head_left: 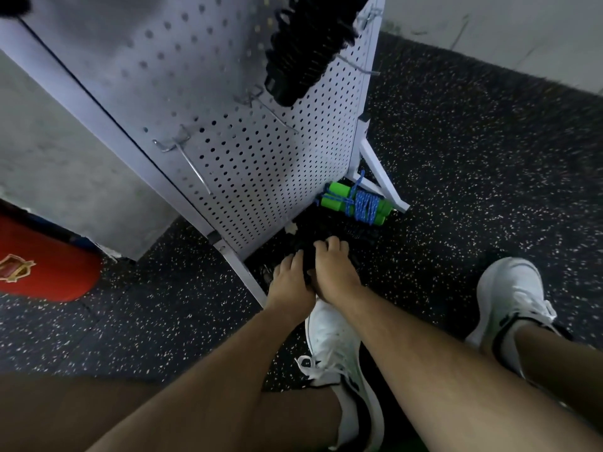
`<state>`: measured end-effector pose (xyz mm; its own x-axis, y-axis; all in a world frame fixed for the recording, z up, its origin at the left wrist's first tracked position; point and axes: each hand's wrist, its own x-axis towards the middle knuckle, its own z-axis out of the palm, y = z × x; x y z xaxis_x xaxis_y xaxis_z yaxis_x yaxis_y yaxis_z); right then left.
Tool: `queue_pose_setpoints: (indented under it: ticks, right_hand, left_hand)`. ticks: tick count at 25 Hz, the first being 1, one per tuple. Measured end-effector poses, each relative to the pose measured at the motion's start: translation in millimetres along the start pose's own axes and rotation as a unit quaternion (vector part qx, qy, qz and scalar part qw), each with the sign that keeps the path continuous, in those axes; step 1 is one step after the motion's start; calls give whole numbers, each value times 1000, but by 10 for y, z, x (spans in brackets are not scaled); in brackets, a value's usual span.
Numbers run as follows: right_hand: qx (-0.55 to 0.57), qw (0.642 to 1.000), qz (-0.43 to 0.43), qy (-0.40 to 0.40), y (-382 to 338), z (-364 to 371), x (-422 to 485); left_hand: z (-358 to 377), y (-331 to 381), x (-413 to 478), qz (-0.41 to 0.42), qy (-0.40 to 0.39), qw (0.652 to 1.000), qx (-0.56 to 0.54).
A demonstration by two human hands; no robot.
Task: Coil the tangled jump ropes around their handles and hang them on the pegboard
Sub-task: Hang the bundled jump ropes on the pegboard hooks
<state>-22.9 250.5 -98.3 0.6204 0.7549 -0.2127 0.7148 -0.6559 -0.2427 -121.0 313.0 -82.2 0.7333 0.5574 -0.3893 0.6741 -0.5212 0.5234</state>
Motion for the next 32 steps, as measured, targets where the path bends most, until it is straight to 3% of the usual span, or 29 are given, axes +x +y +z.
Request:
queue_pose_setpoints:
  ticks: [3, 6, 9, 12, 17, 22, 25, 28, 32]
  right_hand:
    - [30, 999, -36, 23, 153, -363, -284]
    - [-17, 998, -43, 45, 306, -760, -613]
    - [-14, 996, 1, 89, 378, -1129, -963]
    - [46, 985, 34, 165, 323, -1470, -1303]
    - [137, 945, -4, 297, 97, -2154, -1879]
    - [201, 923, -177, 276, 12, -3006, -2271]
    - [319, 876, -136, 335, -32, -3483, -2291]
    - [550, 790, -77, 260, -222, -3885, -2210]
    - [637, 727, -102, 234, -435, -4199, -1999]
  left_hand:
    - [-115, 195, -183, 39, 4, 998, -58]
    - [-175, 423, -477, 77, -2, 993, -86]
    - [-222, 616, -814, 118, 33, 986, -113]
    - [-359, 874, -1095, 99, 67, 976, -180]
    - [-844, 1615, -1566, 92, 51, 886, -452]
    - [-1623, 2160, -1949, 206, 95, 850, -475]
    - [-2076, 2363, -2037, 262, 108, 845, -453]
    - [-2415, 2539, -2060, 309, 126, 851, -406]
    - [-2733, 2687, -2014, 333, 182, 854, -355]
